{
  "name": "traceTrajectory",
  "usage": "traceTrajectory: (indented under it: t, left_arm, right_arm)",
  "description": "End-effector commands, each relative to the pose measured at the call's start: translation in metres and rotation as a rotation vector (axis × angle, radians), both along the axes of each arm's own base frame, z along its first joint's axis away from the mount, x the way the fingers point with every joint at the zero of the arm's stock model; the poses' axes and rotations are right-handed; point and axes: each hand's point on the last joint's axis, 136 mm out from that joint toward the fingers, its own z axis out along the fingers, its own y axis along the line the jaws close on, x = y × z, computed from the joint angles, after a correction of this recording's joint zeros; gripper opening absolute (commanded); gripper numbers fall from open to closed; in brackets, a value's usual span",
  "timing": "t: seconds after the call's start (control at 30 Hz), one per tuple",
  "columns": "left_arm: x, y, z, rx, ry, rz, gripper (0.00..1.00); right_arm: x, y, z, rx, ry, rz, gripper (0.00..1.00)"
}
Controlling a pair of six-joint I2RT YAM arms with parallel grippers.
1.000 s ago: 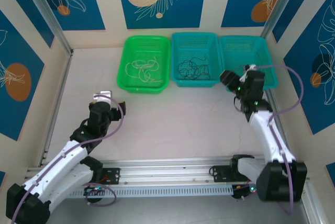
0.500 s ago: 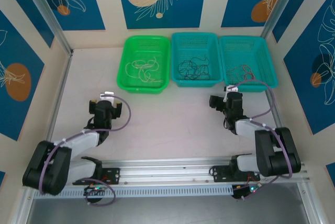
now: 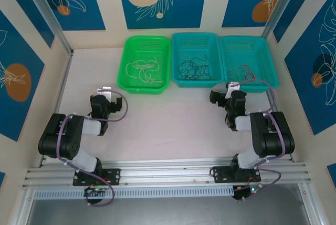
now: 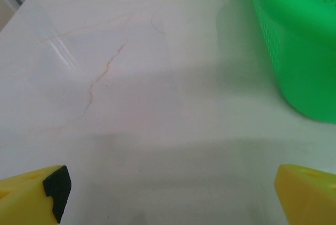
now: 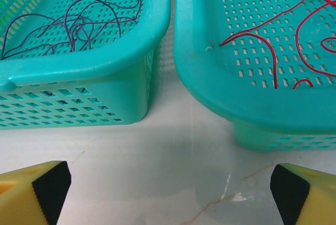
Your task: Untangle the cables
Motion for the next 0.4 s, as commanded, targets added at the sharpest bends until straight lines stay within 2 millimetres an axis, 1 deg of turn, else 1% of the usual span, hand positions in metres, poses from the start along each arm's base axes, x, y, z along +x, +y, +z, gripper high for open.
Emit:
traceTrajectory:
  t: [0.0, 0.37]
  left_arm:
    - [0.0096, -0.0008, 0.0196, -0.041, -0.07, -0.003, 1.0]
    - [0.0097, -0.0013, 0.0199, -0.041, -0.072, -0.007, 1.0]
  right_arm:
    - [0.0096, 0.0023, 0.0185, -0.021, -0.066, 0.017, 0.99]
    - [0.0095, 0.0033, 0.019, -0.029, -0.069, 0.019, 0.99]
